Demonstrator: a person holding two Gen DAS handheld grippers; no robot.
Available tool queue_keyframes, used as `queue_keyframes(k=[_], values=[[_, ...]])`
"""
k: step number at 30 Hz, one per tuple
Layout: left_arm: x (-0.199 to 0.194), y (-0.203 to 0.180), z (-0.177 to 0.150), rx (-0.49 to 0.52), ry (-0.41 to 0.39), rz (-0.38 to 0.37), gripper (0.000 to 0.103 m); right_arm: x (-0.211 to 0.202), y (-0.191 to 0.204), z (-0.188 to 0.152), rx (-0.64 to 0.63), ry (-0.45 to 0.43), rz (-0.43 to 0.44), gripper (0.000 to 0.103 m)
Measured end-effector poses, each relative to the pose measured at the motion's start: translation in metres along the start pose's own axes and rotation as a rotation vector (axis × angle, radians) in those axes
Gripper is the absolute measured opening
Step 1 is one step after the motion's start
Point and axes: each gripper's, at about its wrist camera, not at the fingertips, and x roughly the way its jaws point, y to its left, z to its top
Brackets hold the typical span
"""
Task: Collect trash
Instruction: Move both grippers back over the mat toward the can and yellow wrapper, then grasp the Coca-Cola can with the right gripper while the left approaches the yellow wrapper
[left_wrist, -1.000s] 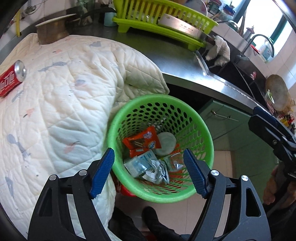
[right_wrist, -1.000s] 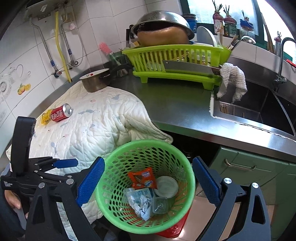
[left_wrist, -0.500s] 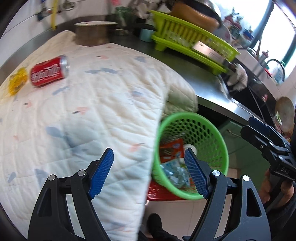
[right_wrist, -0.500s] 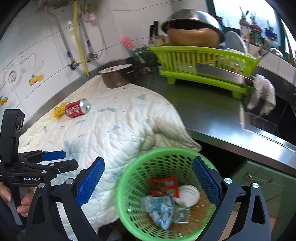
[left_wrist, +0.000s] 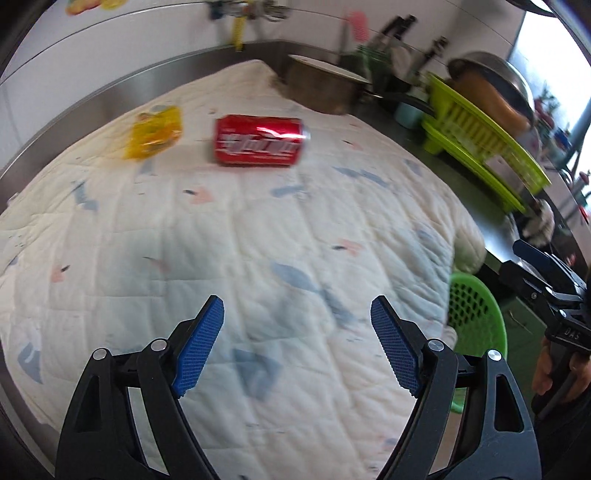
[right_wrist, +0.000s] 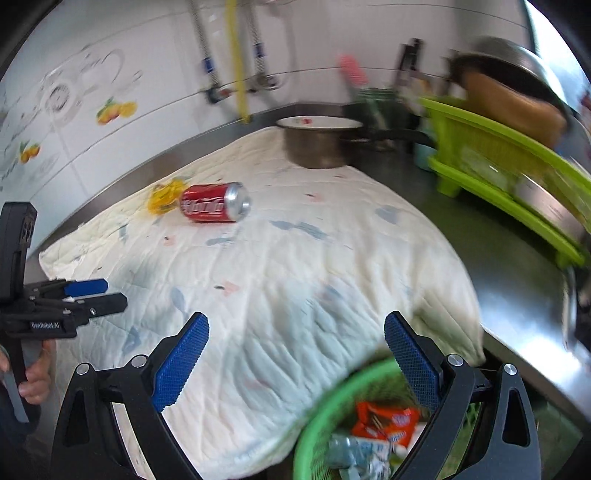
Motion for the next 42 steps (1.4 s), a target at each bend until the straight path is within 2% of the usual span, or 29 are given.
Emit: queue_keyframes(k=[7, 14, 23, 28, 36, 42], values=[[-0.007, 0.063, 0.015, -0.087, -0.028, 0.065, 0.081, 0.053, 0.047, 0.048, -0.179, 0.054, 0.073, 0.093], [-0.007, 0.108, 0.021, -0.146, -0.038, 0.099, 0.082, 0.11, 0.095, 0.094, -0.424, 0.137, 0.137, 0.093], [0.0, 0.146, 0.027, -0.191, -0.038, 0.129, 0.082, 0.187, 0.137, 0.144, -0.703, 0.266, 0.178, 0.093], [0.005, 0.161, 0.033, -0.198, -0.037, 0.134, 0.082, 0.224, 0.151, 0.168, -0.83, 0.336, 0.171, 0.093], [0.014, 0.17, 0.041, -0.198, -0.038, 0.137, 0.082, 0.265, 0.17, 0.162, -1.023, 0.459, 0.142, 0.093], [0.02, 0.172, 0.044, -0.189, -0.036, 0.14, 0.082, 0.29, 0.175, 0.16, -1.05, 0.497, 0.121, 0.092]])
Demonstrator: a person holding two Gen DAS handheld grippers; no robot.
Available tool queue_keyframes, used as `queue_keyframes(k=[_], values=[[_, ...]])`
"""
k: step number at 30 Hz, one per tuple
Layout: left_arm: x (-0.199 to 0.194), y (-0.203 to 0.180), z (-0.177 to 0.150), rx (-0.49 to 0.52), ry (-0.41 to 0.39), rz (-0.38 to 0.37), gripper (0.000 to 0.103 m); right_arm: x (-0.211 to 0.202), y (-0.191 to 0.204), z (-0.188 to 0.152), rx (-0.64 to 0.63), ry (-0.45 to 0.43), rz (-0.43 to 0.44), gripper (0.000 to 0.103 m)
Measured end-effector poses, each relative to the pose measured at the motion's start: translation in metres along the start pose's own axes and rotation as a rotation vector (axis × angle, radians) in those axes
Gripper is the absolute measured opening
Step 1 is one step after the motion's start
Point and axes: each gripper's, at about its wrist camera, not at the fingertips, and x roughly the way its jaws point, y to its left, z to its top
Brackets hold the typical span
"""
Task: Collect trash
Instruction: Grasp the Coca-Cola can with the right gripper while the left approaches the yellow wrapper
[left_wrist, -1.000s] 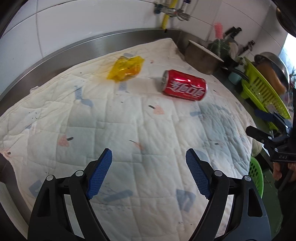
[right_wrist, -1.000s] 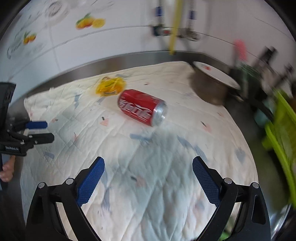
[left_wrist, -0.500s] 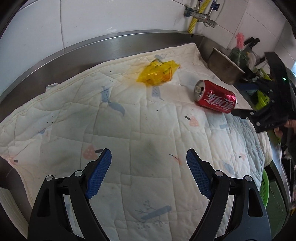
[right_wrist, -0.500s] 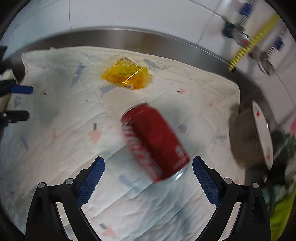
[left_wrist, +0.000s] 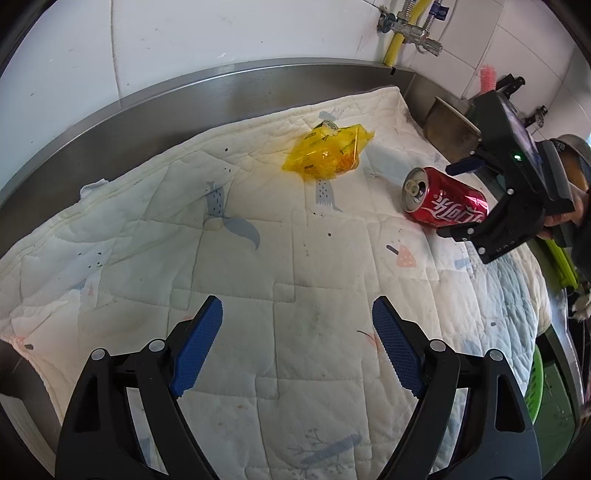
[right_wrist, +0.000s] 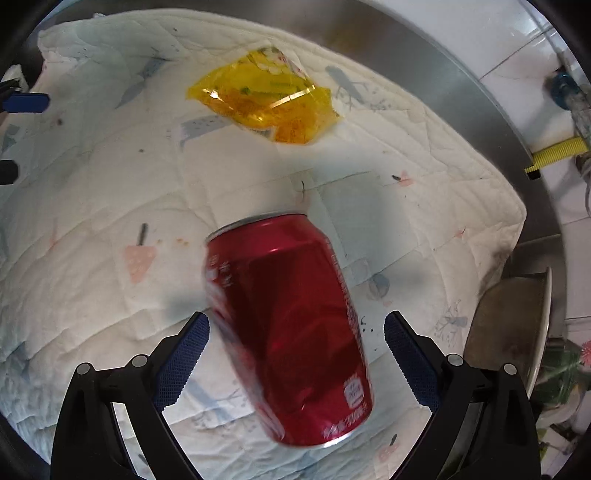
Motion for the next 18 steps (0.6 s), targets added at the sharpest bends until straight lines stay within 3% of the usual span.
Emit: queue_keyframes(k=[2, 4, 9, 18], values=[[0.001, 0.0, 0.002, 0.002, -0.002, 0.001, 0.082, 0.006, -0.001, 0.0, -0.006, 0.016, -0.012, 0.091], [0.0, -0.001, 0.005, 0.008, -0.011, 0.002, 0.082, 0.009, -0.001, 0.0, 0.0, 0.018, 0.003, 0.073], [0.001, -0.004, 0.022, 0.034, -0.038, 0.009, 0.082, 0.003, -0.007, -0.012, 0.099, -0.015, 0.023, 0.073], [0.022, -0.027, 0.071, 0.117, -0.064, -0.031, 0.085, -0.041, -0.002, -0.062, 0.36, -0.132, 0.063, 0.073]])
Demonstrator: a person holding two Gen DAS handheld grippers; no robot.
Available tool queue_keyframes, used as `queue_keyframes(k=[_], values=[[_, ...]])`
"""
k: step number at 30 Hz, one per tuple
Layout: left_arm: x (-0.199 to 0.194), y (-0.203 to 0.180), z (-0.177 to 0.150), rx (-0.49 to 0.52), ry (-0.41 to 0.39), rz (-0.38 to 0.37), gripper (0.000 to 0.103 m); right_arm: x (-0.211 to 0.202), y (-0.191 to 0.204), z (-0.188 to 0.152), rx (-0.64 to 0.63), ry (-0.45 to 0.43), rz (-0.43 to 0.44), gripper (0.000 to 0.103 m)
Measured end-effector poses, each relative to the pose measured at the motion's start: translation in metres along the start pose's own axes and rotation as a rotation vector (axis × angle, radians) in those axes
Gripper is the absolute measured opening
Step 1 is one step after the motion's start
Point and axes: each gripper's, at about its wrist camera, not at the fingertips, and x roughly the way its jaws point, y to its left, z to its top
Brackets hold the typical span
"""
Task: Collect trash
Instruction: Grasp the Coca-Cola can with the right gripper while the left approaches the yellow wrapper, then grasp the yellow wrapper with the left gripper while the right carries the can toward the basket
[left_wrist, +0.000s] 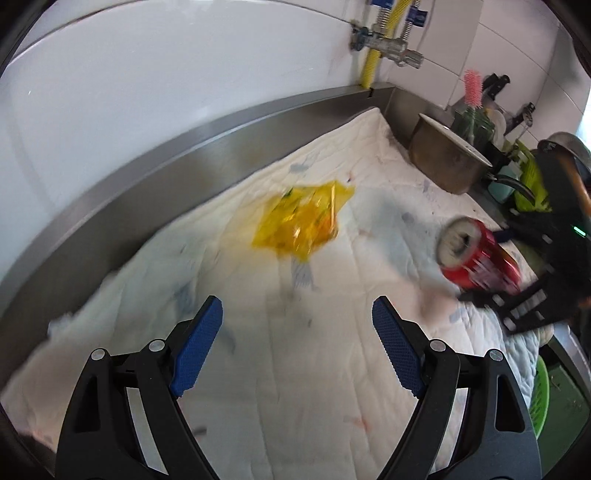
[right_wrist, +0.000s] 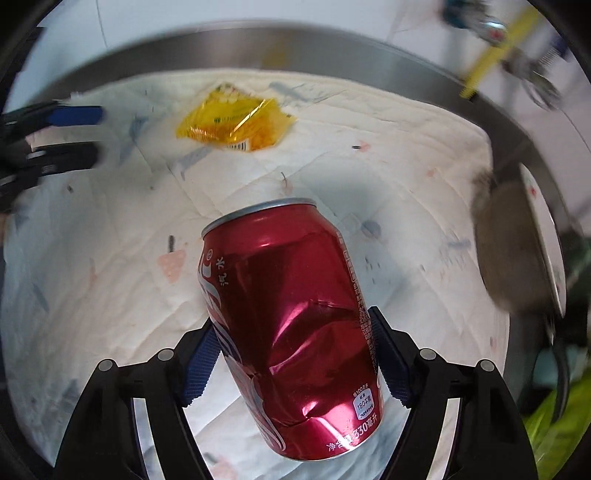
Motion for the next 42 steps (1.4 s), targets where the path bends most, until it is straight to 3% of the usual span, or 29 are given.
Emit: queue_keyframes(k=[2, 11, 19, 28, 34, 42], values=[[0.01, -0.007, 0.013, 0.023, 0.003, -0.004, 0.09, -0.015, 0.002, -0.012, 0.049, -0.032, 0.01, 0.073], [0.056, -0.028, 0.049, 0.144, 0.02, 0.019, 0.09, -0.064, 0.04, -0.08, 0.228, -0.118, 0.026, 0.073], [0.088, -0.027, 0.066, 0.178, 0.045, 0.041, 0.088, -0.082, 0.05, -0.139, 0.409, -0.155, 0.067, 0.073], [0.091, -0.037, 0.064, 0.245, 0.008, 0.071, 0.06, -0.093, 0.061, -0.186, 0.566, -0.189, 0.088, 0.073], [0.091, -0.045, 0.059, 0.29, 0.01, 0.055, 0.057, -0.099, 0.058, -0.199, 0.606, -0.199, 0.085, 0.073], [0.101, -0.041, 0.061, 0.273, 0.02, 0.053, 0.055, -0.107, 0.057, -0.214, 0.653, -0.196, 0.07, 0.073]])
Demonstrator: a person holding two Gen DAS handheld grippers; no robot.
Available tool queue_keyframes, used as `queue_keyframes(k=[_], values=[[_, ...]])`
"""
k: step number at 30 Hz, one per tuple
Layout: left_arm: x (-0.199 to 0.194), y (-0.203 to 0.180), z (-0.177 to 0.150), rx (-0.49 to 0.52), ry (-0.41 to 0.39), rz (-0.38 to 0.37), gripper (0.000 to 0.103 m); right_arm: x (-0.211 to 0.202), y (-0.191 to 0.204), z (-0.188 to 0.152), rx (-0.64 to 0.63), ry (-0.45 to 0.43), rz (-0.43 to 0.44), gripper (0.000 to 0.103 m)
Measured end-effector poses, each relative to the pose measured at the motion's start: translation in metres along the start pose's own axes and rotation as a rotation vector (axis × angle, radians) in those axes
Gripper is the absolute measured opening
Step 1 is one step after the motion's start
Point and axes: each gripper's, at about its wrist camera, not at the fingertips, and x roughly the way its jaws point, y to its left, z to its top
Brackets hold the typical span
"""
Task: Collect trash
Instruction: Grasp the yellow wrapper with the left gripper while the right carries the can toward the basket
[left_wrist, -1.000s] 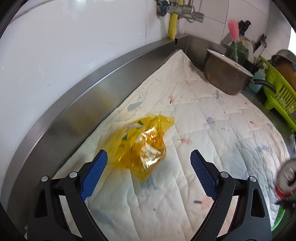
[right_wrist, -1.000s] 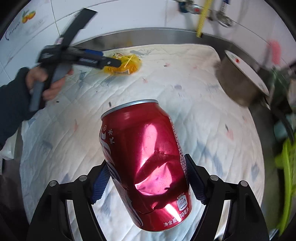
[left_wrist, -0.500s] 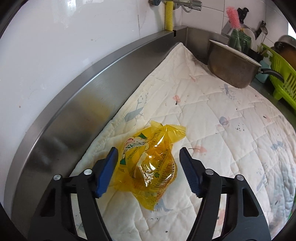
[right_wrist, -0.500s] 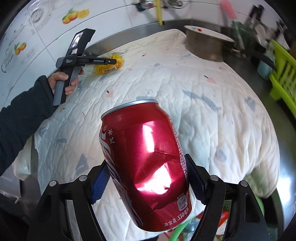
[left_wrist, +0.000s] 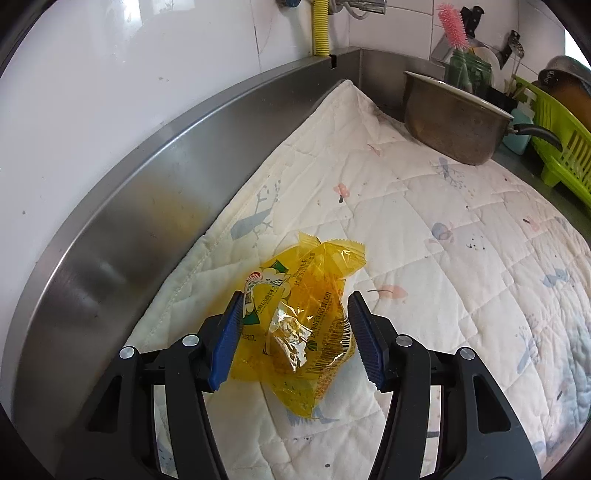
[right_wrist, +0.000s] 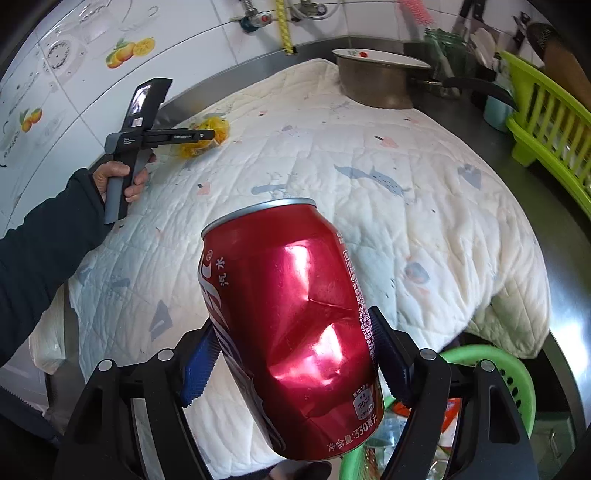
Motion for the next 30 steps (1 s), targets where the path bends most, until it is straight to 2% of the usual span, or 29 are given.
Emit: queue_keyframes(k=[3, 6, 12, 18, 30], values=[[-0.001, -0.001, -0.002, -0.013, -0.003, 0.015, 0.04, -0.004, -0.004, -0.008, 0.032, -0.005, -0.014, 0.073], [-0.004, -0.001, -0.004, -0.032, -0.005, 0.021, 0.034, -0.012, -0.008, -0.018, 0.07, -0.017, -0.025, 0.073], [-0.024, -0.008, -0.007, -0.035, -0.026, 0.04, 0.031, -0.028, -0.017, -0.035, 0.113, -0.04, -0.045, 0.073], [-0.053, -0.02, -0.016, -0.05, -0.046, 0.028, 0.03, -0.045, -0.025, -0.054, 0.135, -0.069, -0.072, 0.073], [-0.13, -0.087, -0.05, -0.014, -0.101, -0.025, 0.03, -0.073, -0.058, -0.11, 0.187, -0.092, -0.182, 0.073]])
